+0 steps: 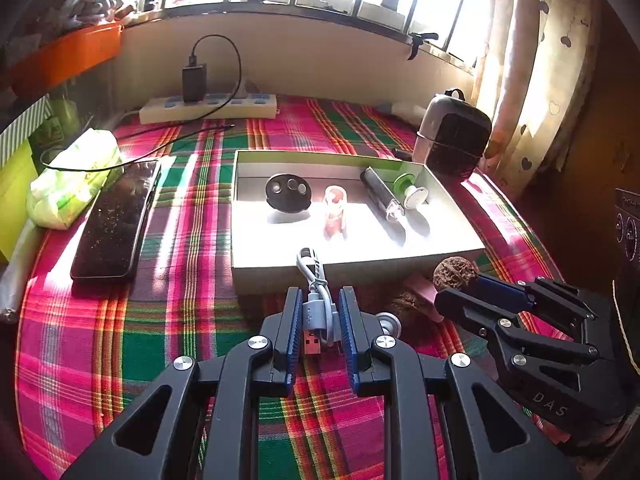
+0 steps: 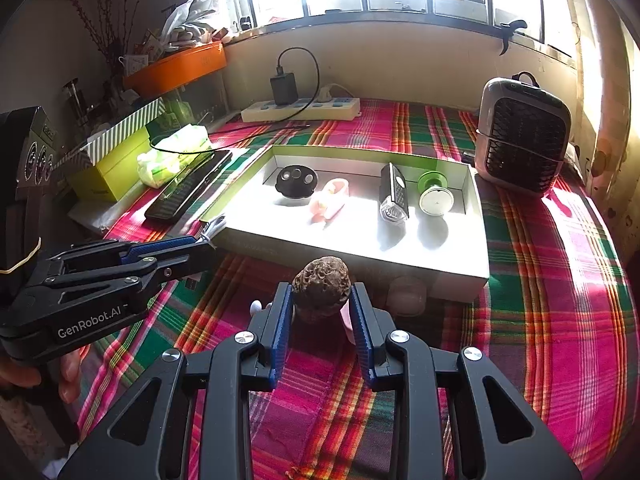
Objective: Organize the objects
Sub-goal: 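Lift and carry the USB cable and walnut with both tools over the white box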
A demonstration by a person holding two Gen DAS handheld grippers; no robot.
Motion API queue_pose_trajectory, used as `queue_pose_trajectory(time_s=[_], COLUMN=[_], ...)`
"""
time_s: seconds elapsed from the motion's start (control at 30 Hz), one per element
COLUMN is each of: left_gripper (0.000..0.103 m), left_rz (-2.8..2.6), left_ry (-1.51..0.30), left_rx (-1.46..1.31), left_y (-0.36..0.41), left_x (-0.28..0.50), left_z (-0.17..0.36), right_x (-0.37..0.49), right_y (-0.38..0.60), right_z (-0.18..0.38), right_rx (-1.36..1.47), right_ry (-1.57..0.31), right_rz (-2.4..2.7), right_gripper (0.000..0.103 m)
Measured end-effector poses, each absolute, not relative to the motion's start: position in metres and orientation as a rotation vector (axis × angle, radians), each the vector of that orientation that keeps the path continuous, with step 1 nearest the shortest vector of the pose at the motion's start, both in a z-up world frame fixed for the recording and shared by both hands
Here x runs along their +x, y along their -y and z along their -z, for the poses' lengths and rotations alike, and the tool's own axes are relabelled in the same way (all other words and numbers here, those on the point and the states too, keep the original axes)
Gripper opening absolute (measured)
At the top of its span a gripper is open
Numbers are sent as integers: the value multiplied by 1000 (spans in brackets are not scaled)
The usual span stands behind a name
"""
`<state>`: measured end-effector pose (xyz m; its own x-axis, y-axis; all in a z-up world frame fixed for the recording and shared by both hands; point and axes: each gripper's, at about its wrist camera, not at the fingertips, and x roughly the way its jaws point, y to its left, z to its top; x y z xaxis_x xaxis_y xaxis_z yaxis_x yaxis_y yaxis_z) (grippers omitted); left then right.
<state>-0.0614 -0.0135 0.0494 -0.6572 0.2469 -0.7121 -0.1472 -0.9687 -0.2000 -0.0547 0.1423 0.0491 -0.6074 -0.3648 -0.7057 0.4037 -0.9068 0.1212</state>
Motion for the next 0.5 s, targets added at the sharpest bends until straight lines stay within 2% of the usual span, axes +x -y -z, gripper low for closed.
queue_pose_trajectory(time_s=[0.5], left_gripper=[17], left_rz=[-2684], left_ry=[189], left_rx=[-1175], left_y=[17], left_x=[-103], left_z=[-50], right_x=[-112], right_y=[-135], right_z=[-55], right_rx=[1088], right_ry=[-77], right_rz=[2475], right_gripper=[30])
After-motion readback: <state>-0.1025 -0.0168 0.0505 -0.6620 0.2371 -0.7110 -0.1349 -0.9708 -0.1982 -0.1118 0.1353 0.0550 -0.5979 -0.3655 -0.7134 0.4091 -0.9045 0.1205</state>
